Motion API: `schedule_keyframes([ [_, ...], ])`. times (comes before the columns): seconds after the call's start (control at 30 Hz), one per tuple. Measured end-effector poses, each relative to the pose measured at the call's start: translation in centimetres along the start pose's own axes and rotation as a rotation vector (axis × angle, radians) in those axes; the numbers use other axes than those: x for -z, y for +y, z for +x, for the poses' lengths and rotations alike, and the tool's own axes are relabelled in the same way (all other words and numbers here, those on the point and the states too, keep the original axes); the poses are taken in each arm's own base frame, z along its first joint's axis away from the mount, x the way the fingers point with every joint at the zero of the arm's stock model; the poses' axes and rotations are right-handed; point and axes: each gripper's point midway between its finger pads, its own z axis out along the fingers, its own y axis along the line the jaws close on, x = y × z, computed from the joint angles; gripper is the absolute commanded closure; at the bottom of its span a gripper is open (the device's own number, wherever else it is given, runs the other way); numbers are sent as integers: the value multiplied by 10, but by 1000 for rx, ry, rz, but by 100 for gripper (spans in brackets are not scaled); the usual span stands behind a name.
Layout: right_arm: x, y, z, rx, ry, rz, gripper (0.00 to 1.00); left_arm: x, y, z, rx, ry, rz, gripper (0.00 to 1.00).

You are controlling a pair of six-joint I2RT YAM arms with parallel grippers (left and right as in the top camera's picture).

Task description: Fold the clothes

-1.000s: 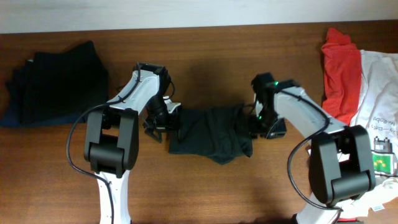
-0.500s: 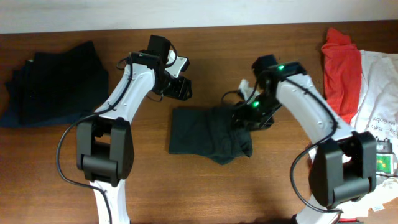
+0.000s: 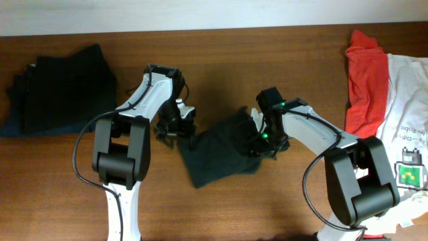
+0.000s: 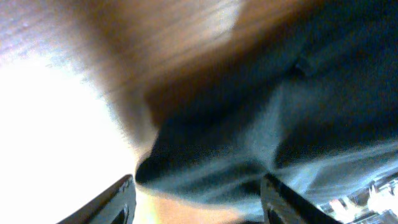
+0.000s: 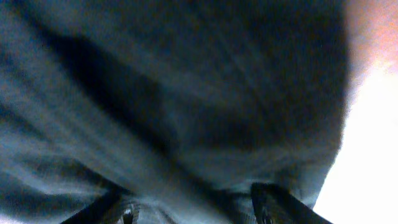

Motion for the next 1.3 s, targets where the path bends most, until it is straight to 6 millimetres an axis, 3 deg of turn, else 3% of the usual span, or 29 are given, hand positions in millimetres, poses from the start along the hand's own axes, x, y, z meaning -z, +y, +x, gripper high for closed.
schedule_keyframes([
  [0.1, 4, -21, -33, 11, -134, 99, 19, 0, -4, 20, 22, 81, 17, 41],
  [0.27, 36, -41, -43, -12, -127, 186, 16, 0, -13, 7, -1, 27, 44, 40],
  [0.37, 73, -40, -46, -4, -109, 226, 15, 30, -17, -39, -64, -175, 43, 17],
  [0.43, 103, -37, -46, -7, -116, 238, 14, 58, -23, -74, -148, -346, 47, 8],
  [0.47, 123, -35, -45, -12, -127, 239, 14, 76, -30, -91, -215, -443, 65, 6],
  [0.57, 155, -39, -31, -48, -109, 220, 13, 93, -48, -114, -339, -571, 126, 5],
  [0.7, 170, -54, -19, -123, -91, 179, 12, 81, -67, -122, -407, -570, 247, 5],
  [0.77, 171, -61, -14, -156, -79, 167, 12, 55, -73, -128, -411, -516, 317, 5],
  [0.8, 172, -64, -13, -166, -76, 165, 12, 43, -76, -129, -413, -490, 338, 7],
  [0.83, 172, -65, -12, -172, -72, 162, 13, 36, -84, -129, -424, -474, 389, 16],
  [0.93, 172, -68, -8, -185, -61, 160, 12, 22, -114, -123, -475, -431, 454, 62],
  [1.0, 172, -67, -6, -186, -52, 157, 12, 5, -128, -119, -492, -381, 461, 100],
  [1.07, 172, -69, -5, -190, -52, 157, 12, -13, -142, -114, -511, -336, 462, 99],
  [1.13, 173, -73, -4, -205, -50, 156, 12, -15, -143, -114, -519, -329, 442, 100],
  [1.23, 176, -85, 1, -236, -45, 156, 12, -6, -126, -122, -494, -346, 342, 100],
  [1.3, 177, -91, 2, -249, -46, 156, 12, 15, -100, -135, -455, -391, 225, 100],
])
